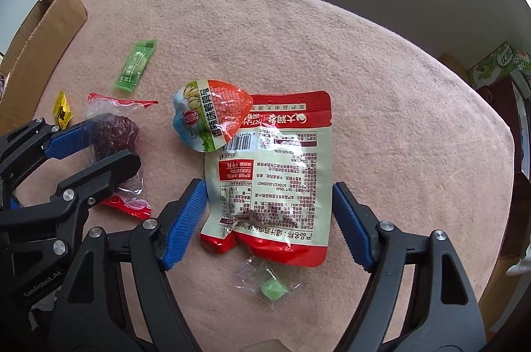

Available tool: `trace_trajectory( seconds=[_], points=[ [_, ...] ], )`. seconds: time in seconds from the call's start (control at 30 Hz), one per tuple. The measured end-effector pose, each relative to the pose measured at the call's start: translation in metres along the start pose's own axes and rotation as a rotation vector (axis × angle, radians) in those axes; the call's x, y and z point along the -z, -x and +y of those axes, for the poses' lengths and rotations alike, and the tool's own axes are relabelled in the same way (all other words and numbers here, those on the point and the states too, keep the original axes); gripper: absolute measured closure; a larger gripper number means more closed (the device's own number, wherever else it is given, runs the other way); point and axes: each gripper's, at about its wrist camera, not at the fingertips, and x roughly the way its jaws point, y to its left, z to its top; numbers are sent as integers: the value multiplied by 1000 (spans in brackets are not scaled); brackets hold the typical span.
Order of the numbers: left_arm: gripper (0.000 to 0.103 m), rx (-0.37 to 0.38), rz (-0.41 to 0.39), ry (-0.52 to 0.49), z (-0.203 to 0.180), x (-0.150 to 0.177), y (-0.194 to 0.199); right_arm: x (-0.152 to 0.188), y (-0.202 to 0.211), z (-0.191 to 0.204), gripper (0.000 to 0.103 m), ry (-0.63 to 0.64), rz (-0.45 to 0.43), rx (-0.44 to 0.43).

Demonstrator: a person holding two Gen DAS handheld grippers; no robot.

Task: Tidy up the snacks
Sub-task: 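Grasp the red-white jerky bag with the right tool while the left tool grasps the dried-fruit bag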

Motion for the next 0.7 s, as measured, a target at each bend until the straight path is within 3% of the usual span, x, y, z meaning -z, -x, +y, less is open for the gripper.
trace_trajectory(
  seconds=[0.13, 0.3, 0.7],
  points=[
    [69, -12, -11, -33, -5, 1, 1, 2, 4, 5, 30, 19, -13, 5],
    [70, 8, -15, 3, 4, 3, 6, 14, 12, 5, 40, 0, -44, -28],
    [70, 27, -41, 10, 8, 9, 26, 40, 43, -5, 42, -31, -90, -64]
  ],
)
